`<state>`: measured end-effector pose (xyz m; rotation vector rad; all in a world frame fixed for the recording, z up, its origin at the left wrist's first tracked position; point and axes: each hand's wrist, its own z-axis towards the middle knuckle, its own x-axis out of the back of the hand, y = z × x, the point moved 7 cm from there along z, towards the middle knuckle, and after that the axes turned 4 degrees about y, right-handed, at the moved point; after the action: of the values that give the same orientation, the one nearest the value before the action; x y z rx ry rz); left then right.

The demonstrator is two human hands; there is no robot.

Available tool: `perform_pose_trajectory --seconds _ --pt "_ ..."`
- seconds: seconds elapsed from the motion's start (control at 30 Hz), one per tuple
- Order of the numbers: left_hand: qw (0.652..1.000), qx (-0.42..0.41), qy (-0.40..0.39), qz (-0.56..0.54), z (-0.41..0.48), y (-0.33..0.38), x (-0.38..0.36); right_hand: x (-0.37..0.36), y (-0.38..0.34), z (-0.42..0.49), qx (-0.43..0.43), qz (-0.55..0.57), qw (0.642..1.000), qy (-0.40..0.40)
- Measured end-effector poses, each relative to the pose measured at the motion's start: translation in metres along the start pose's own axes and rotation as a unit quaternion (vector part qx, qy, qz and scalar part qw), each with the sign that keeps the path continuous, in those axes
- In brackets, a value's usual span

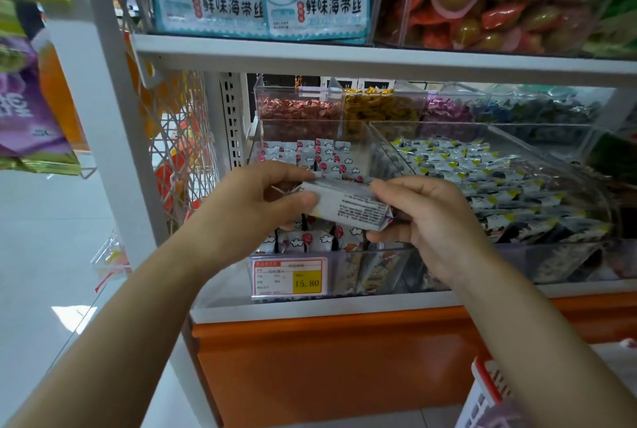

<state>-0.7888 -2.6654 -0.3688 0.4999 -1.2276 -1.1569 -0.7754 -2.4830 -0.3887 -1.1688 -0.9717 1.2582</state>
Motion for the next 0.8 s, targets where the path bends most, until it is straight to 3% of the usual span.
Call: perform_pose_trajectory --seconds 0.2,0.33,0.53,0.63,0.8 --pt "0.999 0.005 0.020 0.049 0.003 -0.008 -0.004 -0.001 0.008 0.000 0.023 -0.009 1.000 -0.001" --pt "0.995 0.011 0.074 0.063 0.005 -0.009 -0.001 -0.010 0.005 -0.005 0.075 -0.125 0.989 -0.025" --pt "0.984 -0.016 0.140 0.113 0.018 -0.003 -0.003 0.013 -0.015 0.007 0.146 -0.151 0.971 0.113" --pt "0.974 -0.013 0.098 0.203 0.041 -0.008 -0.013 0.021 -0.020 0.018 0.161 -0.171 0.959 0.158" --pt "0.936 0.041 -0.058 0.344 0.082 -0.035 -0.044 0.020 -0.028 0.042 0.185 -0.229 0.937 0.188"
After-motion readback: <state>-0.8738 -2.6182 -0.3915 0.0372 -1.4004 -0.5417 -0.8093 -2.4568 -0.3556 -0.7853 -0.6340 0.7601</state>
